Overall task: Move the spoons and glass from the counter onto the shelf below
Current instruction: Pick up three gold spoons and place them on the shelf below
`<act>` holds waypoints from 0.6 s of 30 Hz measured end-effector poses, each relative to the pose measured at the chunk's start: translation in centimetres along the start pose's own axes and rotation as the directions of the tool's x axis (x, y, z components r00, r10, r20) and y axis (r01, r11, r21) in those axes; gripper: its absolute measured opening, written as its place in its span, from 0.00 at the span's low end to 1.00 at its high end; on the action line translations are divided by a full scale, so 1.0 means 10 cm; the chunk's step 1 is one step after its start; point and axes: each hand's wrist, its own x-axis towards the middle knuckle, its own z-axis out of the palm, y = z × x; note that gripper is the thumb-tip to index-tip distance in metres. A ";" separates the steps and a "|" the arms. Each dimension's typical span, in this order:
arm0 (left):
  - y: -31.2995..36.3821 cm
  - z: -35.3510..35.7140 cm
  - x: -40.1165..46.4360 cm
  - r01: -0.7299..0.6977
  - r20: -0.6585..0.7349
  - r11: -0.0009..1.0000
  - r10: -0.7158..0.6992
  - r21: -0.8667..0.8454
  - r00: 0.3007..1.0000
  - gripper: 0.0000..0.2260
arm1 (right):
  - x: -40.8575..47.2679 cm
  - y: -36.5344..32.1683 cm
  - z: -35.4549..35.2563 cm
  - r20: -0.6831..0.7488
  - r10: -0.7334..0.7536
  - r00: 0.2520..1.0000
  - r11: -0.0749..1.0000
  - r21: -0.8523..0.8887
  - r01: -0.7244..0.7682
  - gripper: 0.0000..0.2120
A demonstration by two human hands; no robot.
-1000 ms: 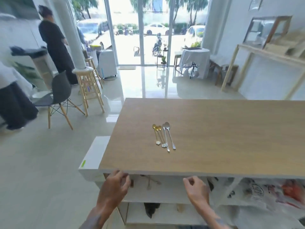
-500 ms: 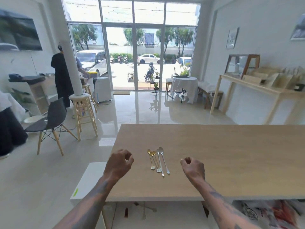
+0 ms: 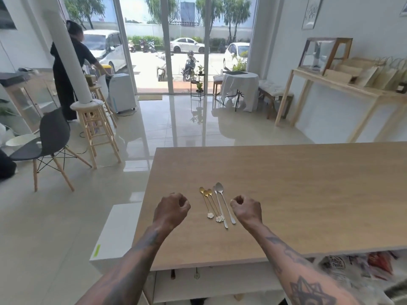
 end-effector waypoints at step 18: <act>0.20 0.98 0.65 0.305 0.149 0.952 -0.302 0.003 0.942 0.14 | 0.89 0.25 0.69 0.285 -0.023 0.958 0.979 -0.187 0.079 0.06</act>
